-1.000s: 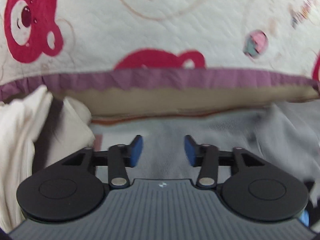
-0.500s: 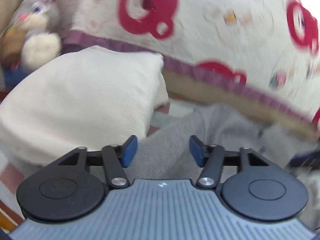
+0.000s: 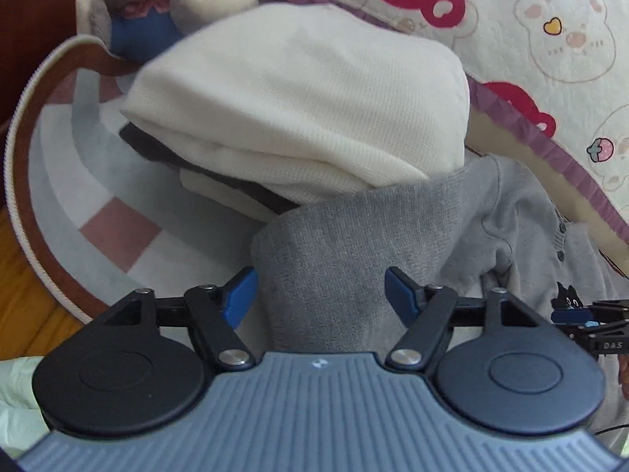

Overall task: Fold clothes
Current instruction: 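Grasp the sweater sleeve with the left gripper and lift it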

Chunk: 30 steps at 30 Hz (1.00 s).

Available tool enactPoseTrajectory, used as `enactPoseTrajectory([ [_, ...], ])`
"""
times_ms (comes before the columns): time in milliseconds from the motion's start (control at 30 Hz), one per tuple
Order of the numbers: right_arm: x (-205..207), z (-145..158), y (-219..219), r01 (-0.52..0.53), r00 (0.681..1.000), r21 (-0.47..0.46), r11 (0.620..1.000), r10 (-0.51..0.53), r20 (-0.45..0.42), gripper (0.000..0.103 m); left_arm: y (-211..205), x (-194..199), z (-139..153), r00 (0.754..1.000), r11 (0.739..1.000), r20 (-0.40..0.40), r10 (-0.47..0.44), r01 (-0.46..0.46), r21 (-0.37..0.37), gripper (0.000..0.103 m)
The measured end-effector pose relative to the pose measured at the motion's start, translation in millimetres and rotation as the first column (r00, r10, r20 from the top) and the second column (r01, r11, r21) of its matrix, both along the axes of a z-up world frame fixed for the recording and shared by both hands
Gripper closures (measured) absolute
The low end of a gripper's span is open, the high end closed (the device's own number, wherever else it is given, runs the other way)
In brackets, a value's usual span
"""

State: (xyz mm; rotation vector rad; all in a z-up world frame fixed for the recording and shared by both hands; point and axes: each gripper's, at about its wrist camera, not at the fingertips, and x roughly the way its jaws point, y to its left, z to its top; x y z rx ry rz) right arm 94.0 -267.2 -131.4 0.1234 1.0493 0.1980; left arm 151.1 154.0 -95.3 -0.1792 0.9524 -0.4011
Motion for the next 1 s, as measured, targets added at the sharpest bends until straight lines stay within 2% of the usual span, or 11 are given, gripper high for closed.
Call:
enactPoseTrajectory([
  [133, -3.5, -7.9, -2.6, -0.013, 1.000, 0.003, 1.000, 0.013, -0.027, 0.051, -10.6, 20.6, -15.3, 0.993, 0.997, -0.087, -0.078, 0.076, -0.025, 0.030],
  [167, -5.0, -9.9, -3.9, -0.006, 1.000, 0.010, 1.000, 0.006, -0.028, 0.051, -20.1, 20.1, -15.7, 0.990, 0.992, -0.071, -0.119, 0.121, 0.025, 0.035],
  [233, -8.3, -14.2, -6.5, -0.001, 1.000, 0.014, 1.000, 0.001, -0.029, 0.051, -48.9, 1.3, -7.5, 0.969, 0.953, 0.050, -0.243, 0.229, 0.195, 0.067],
  [267, -10.0, -16.3, -7.9, 0.002, 1.000, 0.016, 1.000, -0.001, -0.030, 0.051, -61.2, -10.2, -3.6, 0.949, 0.929, 0.100, -0.298, 0.264, 0.258, 0.095],
  [333, -11.7, -20.5, -9.9, 0.000, 0.999, 0.010, 1.000, 0.000, -0.036, 0.050, -78.3, -30.4, 5.7, 0.920, 0.895, 0.190, -0.344, 0.260, 0.362, 0.095],
  [433, -14.5, -25.7, -13.6, 0.003, 0.999, 0.005, 1.000, -0.002, -0.042, 0.048, -88.4, -52.1, 33.4, 0.888, 0.890, 0.294, -0.352, 0.221, 0.398, 0.095],
  [600, -27.2, -32.1, -30.9, 0.048, 0.999, -0.008, 0.999, -0.048, -0.014, 0.048, -98.7, -76.9, 110.4, 0.792, 0.919, 0.495, -0.358, 0.203, 0.339, 0.096],
  [700, -34.4, -34.5, -51.8, 0.090, 0.996, 0.057, 0.994, -0.089, -0.018, 0.048, -110.5, -68.9, 152.4, 0.724, 0.928, 0.593, -0.353, 0.192, 0.319, 0.096],
  [800, -39.0, -34.2, -66.3, 0.134, 0.991, 0.138, 0.981, -0.130, -0.040, 0.048, -126.3, -32.4, 180.4, 0.695, 0.940, 0.645, -0.319, 0.146, 0.308, 0.096],
  [900, -43.5, -31.4, -62.3, 0.109, 0.994, 0.191, 0.976, -0.103, -0.043, 0.048, -129.2, 18.0, 190.5, 0.713, 0.950, 0.654, -0.250, 0.050, 0.309, 0.096],
  [1000, -49.5, -23.6, -48.3, 0.042, 0.999, 0.219, 0.975, -0.038, -0.023, 0.052, -109.4, 67.1, 184.3, 0.775, 0.957, 0.613, -0.154, -0.038, 0.289, 0.096],
])
